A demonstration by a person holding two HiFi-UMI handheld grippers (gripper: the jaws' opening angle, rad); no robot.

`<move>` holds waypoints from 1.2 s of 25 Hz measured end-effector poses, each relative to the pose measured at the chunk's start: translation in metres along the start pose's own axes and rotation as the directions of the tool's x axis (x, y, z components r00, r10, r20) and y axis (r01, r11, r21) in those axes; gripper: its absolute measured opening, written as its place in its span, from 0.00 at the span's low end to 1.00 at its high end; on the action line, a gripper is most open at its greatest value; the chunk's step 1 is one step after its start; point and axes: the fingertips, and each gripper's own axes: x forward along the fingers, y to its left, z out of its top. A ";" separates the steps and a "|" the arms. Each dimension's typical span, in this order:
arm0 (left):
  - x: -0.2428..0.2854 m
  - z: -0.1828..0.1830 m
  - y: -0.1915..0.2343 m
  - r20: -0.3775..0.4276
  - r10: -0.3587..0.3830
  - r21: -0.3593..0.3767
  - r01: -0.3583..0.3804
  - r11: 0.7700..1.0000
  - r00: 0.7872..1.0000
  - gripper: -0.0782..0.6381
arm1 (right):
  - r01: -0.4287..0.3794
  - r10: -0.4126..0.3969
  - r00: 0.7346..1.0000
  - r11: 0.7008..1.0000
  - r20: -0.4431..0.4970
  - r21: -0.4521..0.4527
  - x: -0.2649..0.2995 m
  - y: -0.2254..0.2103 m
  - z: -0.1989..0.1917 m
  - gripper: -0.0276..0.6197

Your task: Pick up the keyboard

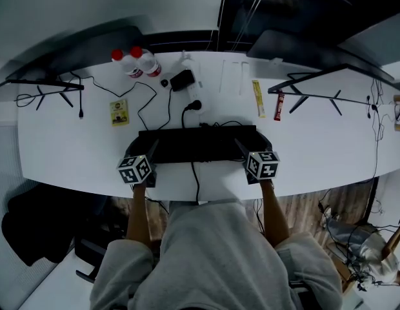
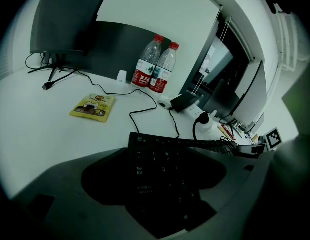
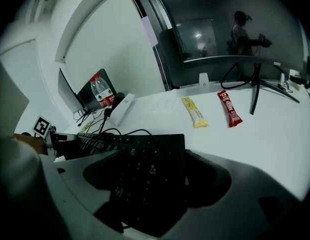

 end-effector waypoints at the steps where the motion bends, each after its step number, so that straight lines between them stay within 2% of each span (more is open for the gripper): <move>1: 0.000 0.000 0.000 0.001 0.001 -0.002 -0.001 1.000 1.000 0.57 | 0.001 -0.001 1.000 1.000 0.001 0.000 0.000 0.000 0.000 0.63; 18: -0.004 0.001 -0.006 0.011 0.004 -0.023 -0.004 1.000 1.000 0.57 | 0.013 -0.013 1.000 1.000 -0.004 0.003 -0.008 0.000 0.005 0.63; 24: -0.014 0.015 -0.015 0.042 -0.013 0.000 0.013 1.000 0.999 0.57 | 0.027 -0.026 0.999 1.000 0.038 -0.006 -0.026 0.004 0.015 0.63; 30: -0.027 0.039 -0.028 0.102 -0.033 0.020 0.031 0.999 0.994 0.57 | 0.036 -0.032 0.994 0.999 0.103 -0.037 -0.044 0.009 0.044 0.63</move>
